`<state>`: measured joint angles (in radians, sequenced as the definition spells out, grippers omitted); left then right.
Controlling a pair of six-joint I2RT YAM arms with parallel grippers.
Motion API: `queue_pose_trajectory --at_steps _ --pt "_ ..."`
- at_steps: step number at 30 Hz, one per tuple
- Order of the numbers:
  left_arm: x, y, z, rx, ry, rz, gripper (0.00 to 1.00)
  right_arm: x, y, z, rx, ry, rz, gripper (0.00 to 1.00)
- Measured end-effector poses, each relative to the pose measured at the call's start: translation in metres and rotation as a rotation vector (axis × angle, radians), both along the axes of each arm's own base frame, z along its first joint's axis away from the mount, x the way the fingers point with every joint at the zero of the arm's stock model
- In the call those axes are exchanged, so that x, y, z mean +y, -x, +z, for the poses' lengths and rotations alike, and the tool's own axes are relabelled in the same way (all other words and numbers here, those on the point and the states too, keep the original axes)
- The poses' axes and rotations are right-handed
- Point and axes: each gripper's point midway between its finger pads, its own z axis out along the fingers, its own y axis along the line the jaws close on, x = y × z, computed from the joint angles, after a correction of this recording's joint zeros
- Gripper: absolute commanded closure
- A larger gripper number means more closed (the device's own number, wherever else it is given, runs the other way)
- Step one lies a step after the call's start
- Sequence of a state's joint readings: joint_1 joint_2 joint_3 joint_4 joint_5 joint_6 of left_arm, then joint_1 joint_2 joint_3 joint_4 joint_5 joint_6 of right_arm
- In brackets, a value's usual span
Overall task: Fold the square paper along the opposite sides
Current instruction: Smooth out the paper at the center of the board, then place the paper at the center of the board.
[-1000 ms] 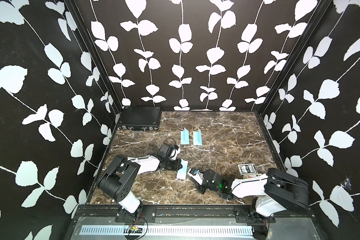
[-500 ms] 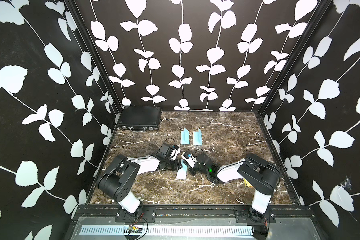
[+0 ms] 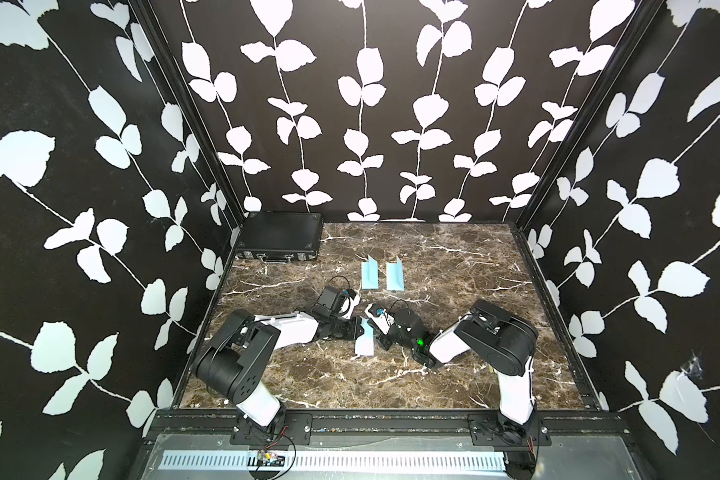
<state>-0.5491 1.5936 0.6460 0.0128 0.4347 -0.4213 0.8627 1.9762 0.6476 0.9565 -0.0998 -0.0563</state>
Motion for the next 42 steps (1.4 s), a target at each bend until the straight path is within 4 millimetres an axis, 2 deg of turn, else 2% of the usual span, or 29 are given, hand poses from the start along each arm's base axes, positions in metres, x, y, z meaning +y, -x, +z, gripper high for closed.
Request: queue_pose_trajectory --at_steps 11,15,17,19,22,25,28,31,34,39,42 --pt "0.002 0.000 0.001 -0.010 0.000 0.008 1.00 -0.022 -0.019 0.001 0.010 0.002 -0.099 1.00" --pt "0.002 0.002 0.003 0.003 0.005 0.020 1.00 -0.043 -0.013 0.007 0.084 0.044 -0.129 1.00" --pt "0.003 0.005 0.005 0.021 0.010 0.033 1.00 -0.052 -0.007 0.023 0.129 0.050 -0.144 1.00" --pt "0.003 0.007 0.010 0.043 0.021 0.054 1.00 -0.057 0.001 0.057 0.155 -0.001 -0.152 1.00" --pt "-0.003 0.004 0.030 0.046 0.083 0.083 1.00 -0.055 0.014 0.106 0.204 -0.128 -0.141 0.90" --pt "-0.015 -0.007 0.058 0.023 0.155 0.097 1.00 -0.052 0.024 0.134 0.299 -0.218 -0.139 0.81" --pt "-0.030 -0.025 0.091 -0.022 0.228 0.094 1.00 -0.048 0.032 0.142 0.444 -0.272 -0.146 0.73" --pt "-0.043 -0.038 0.121 -0.061 0.296 0.084 1.00 -0.046 0.036 0.141 0.616 -0.306 -0.150 0.71" --pt "-0.055 -0.048 0.143 -0.083 0.352 0.062 1.00 -0.040 0.031 0.145 0.791 -0.379 -0.143 0.70" --pt "-0.067 -0.059 0.155 -0.082 0.402 0.033 1.00 -0.040 0.011 0.148 1.029 -0.546 -0.144 0.65" --pt "-0.069 -0.063 0.155 -0.073 0.422 0.024 1.00 -0.046 0.004 0.157 1.069 -0.597 -0.141 0.63"
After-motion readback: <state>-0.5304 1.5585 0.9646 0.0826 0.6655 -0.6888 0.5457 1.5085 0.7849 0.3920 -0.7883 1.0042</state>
